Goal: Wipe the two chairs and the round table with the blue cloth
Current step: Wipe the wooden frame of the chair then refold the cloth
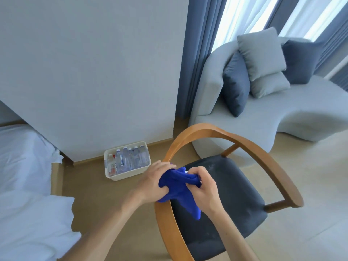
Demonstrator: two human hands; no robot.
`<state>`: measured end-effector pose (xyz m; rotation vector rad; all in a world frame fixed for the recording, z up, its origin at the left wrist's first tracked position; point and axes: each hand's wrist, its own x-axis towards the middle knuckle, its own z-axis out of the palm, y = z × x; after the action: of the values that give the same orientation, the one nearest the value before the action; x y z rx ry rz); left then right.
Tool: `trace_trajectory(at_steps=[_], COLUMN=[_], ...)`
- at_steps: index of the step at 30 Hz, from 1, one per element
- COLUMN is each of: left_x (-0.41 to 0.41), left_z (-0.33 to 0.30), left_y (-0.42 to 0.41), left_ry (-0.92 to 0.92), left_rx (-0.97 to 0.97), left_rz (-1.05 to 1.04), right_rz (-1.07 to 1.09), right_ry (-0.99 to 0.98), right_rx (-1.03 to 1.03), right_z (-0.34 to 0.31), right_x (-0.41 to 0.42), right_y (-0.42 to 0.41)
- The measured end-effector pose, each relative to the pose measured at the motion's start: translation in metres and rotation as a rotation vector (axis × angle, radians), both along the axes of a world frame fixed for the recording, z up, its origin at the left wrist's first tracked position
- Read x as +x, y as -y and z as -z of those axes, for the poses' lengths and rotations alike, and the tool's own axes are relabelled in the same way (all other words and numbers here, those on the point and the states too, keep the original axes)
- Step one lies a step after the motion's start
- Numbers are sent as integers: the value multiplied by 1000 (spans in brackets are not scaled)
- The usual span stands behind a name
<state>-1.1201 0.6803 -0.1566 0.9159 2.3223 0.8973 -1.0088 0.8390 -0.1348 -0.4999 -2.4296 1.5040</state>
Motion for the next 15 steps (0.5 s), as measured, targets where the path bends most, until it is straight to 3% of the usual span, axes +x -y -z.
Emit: trace_trajectory(at_steps=[8,15], left_x=[1,-8], left_z=[-144,-235], left_y=[-76,-130], left_ry=[-184,-235], left_rx=[97,193], left_rz=[148,344], right_rz=[198,377], right_ry=[-160,-181], right_rx=[-43,-39], right_z=[-139,-188], right_x=[45,84], right_y=[-70,-105])
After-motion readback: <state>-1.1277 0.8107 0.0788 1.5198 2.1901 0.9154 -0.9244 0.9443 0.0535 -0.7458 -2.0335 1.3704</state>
